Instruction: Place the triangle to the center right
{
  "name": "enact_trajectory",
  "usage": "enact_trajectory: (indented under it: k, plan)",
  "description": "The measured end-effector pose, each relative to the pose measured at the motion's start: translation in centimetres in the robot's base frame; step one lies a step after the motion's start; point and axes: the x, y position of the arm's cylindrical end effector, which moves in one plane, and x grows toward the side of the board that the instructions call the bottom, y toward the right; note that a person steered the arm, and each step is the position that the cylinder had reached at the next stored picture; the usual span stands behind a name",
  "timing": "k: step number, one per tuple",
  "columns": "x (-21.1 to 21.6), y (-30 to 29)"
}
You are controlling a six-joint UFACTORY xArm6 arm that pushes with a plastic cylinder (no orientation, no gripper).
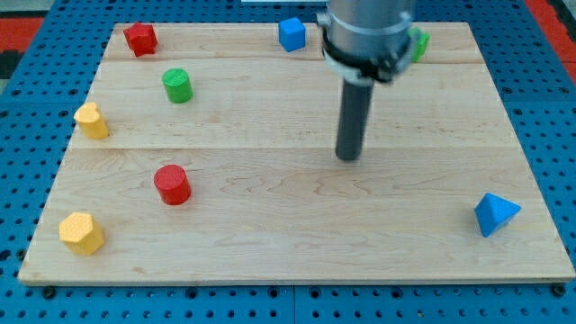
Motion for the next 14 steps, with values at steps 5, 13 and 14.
enact_trajectory:
  k: [5,13,14]
  plan:
    - [12.3,11.3]
    - [-3.0,14.7]
    - [-4.5,13.3]
